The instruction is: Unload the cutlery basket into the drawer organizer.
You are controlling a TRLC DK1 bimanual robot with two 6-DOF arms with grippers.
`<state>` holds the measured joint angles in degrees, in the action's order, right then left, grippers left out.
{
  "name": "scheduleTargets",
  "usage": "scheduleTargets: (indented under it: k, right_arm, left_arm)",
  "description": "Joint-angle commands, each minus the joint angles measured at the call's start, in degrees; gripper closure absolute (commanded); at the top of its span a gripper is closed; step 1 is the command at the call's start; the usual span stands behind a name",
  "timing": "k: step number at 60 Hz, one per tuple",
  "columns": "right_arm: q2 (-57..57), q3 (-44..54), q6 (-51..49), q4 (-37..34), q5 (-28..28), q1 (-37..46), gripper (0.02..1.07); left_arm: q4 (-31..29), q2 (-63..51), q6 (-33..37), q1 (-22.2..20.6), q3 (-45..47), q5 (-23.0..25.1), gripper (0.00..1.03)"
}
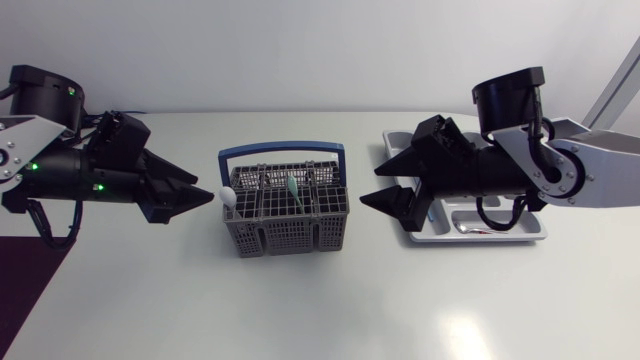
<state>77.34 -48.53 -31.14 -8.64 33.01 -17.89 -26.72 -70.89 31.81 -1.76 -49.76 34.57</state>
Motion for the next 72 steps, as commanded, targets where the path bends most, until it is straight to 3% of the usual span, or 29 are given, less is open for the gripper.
scheduleTargets:
  k: [1, 8, 22, 41, 51, 64, 72]
  right_arm:
    - [-1.32, 1.95, 0.46, -1.11, 0.65, 0.22, 0.18]
    - [-2.99, 2.65, -0.51, -2.52, 1.53, 0.75, 0.16]
    - [-3.51, 2.04, -1.38, -3.57, 2.76, 2.25, 0.15]
    - [-2.37, 1.60, -2.44, -3.84, 3.81, 2.86, 0.15]
    - [-1.84, 1.95, -3.14, -3.66, 4.07, 3.39, 0.15]
    - [-1.75, 2.04, -3.58, -3.66, 4.34, 4.18, 0.15]
    - [-1.75, 2.21, -3.85, -3.66, 4.60, 4.62, 0.15]
  left_arm:
    - [-0.70, -3.90, 4.05, 1.67, 0.98, 2.70, 0.21]
    - [-0.61, -8.30, 8.35, 4.22, -0.60, 8.24, 0.21]
    - [-0.35, -11.28, 13.63, 5.45, -2.19, 13.07, 0.27]
    - [0.18, -15.59, 15.74, 4.57, -4.21, 13.77, 0.31]
    - [0.27, -17.09, 15.65, 3.69, -5.44, 15.44, 0.43]
    - [0.44, -17.96, 15.65, 1.67, -5.88, 15.71, 0.44]
    - [0.53, -18.84, 15.74, 1.14, -6.14, 15.71, 0.66]
